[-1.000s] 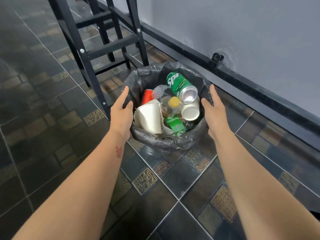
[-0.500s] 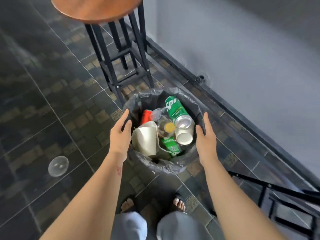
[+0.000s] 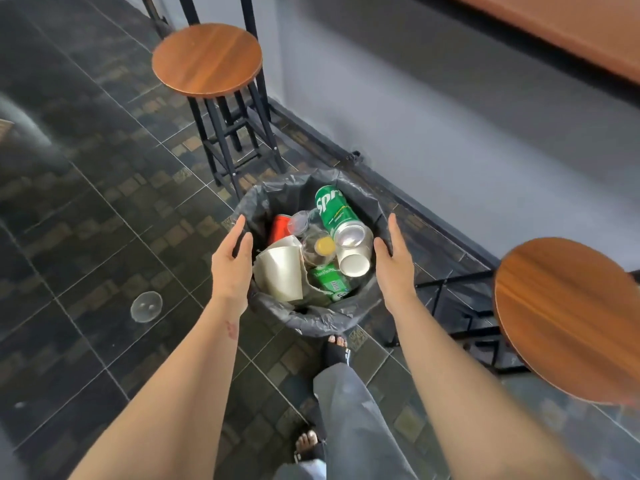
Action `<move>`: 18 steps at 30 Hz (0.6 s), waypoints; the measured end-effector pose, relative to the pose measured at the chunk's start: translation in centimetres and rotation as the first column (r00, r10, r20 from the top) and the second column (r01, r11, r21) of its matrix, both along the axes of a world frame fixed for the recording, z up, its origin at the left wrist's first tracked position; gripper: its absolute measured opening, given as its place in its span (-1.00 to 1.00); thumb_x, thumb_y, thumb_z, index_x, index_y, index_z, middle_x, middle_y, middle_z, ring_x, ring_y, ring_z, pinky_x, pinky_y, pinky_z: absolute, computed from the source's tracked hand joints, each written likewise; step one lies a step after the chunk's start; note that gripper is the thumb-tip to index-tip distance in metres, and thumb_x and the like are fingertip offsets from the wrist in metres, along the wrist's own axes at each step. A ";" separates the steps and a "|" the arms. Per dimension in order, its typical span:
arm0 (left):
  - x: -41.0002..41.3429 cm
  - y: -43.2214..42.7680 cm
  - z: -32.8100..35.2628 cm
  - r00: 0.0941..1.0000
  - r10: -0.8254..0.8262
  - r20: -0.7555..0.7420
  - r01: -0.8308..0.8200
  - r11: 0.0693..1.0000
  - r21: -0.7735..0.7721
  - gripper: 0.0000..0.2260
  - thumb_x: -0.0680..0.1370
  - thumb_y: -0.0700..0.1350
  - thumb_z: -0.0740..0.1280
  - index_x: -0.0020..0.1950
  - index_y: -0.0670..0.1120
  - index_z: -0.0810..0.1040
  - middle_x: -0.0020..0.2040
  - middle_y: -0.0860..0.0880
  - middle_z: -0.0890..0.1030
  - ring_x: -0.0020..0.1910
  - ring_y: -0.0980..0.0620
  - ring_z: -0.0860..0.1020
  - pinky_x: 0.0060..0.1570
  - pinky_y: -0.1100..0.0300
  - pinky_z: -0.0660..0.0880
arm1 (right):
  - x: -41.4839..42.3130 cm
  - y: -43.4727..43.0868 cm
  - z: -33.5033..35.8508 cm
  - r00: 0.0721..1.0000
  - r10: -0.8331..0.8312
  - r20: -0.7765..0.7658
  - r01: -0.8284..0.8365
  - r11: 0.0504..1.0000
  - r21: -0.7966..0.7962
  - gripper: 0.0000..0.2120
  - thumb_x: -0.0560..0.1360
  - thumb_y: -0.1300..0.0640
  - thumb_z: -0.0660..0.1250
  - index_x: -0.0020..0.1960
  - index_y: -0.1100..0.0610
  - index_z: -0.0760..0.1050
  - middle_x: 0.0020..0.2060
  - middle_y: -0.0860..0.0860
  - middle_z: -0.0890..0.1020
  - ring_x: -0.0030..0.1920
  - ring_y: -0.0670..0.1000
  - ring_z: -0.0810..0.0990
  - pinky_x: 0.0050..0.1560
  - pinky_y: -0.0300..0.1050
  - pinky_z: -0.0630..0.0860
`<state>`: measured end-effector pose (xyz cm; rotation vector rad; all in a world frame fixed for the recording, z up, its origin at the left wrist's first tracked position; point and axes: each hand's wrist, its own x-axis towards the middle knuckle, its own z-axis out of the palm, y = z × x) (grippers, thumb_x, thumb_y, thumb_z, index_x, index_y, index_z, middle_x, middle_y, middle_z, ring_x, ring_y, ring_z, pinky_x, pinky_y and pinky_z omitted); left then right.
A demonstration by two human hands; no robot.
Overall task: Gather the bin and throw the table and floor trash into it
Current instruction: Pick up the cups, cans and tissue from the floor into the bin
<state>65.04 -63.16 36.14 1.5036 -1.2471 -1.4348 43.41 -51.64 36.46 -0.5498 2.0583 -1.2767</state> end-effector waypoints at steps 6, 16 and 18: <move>1.7 7.3 2.0 0.999 -0.048 0.006 0.048 0.999 0.002 -0.65 0.68 -0.07 0.25 0.48 0.08 0.47 0.42 0.21 0.45 0.38 0.26 0.36 0.37 0.28 0.26 | 2.5 8.8 1.6 0.998 -0.058 0.014 0.058 0.998 0.010 -0.48 0.64 0.07 0.17 0.52 -0.25 0.12 0.47 -0.21 0.29 0.49 -0.02 0.26 0.49 0.05 0.15; 0.8 19.8 1.3 0.986 -0.139 0.093 0.138 0.990 0.022 -0.65 0.68 -0.02 0.24 0.47 0.12 0.48 0.50 0.14 0.42 0.47 0.18 0.33 0.26 0.40 0.29 | 3.0 23.1 1.0 0.987 -0.146 0.065 0.142 0.988 0.064 -0.48 0.64 0.07 0.19 0.52 -0.25 0.15 0.45 -0.22 0.33 0.47 -0.01 0.29 0.46 0.00 0.19; 0.1 23.0 1.2 0.983 -0.149 0.104 0.148 0.989 0.020 -0.66 0.68 -0.03 0.25 0.46 0.12 0.48 0.48 0.15 0.43 0.44 0.20 0.35 0.09 0.51 0.30 | 2.6 26.6 0.8 0.982 -0.168 0.086 0.161 0.983 0.084 -0.48 0.64 0.05 0.19 0.51 -0.28 0.14 0.45 -0.21 0.33 0.46 0.00 0.31 0.44 0.02 0.21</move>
